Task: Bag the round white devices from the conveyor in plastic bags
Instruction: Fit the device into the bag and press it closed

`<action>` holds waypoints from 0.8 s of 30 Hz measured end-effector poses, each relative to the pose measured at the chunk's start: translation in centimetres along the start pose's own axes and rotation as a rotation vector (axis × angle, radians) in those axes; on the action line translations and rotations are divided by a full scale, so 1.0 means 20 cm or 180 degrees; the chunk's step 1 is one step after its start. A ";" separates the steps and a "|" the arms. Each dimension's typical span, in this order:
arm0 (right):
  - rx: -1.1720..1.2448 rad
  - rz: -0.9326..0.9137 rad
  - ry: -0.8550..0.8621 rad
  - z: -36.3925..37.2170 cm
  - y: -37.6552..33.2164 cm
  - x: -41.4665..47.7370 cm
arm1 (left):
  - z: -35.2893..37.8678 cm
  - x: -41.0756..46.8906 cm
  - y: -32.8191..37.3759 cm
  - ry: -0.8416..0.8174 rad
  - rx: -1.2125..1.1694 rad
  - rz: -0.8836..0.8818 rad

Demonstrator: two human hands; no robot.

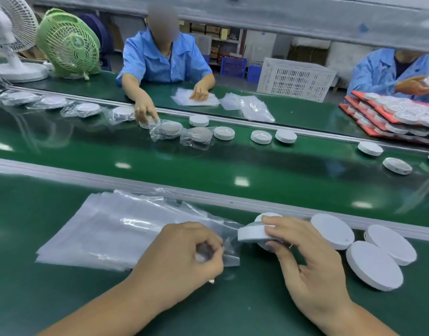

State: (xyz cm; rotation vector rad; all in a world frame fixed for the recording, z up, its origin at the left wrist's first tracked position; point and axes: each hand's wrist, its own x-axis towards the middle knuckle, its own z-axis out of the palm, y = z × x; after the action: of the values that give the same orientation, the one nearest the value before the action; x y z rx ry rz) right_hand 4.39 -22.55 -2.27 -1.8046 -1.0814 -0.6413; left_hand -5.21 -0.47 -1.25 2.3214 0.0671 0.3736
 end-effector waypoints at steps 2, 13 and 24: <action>-0.0094 -0.0217 -0.0051 0.00 0.01 -0.01 | -0.01 -0.01 0.02 0.0135 -0.0258 -0.0143; 0.0405 0.0461 0.0509 0.03 -0.09 -0.01 | 0.02 -0.02 0.06 -0.0230 -0.1090 0.0126; 0.0441 0.1598 -0.1019 0.00 -0.15 0.17 | 0.04 0.07 0.15 0.0904 -0.1781 -0.0051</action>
State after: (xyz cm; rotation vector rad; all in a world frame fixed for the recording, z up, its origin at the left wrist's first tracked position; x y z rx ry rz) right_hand 3.39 -20.55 1.72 -1.9915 -0.7971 0.0230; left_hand -3.78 -2.92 0.65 1.7057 0.1052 0.6247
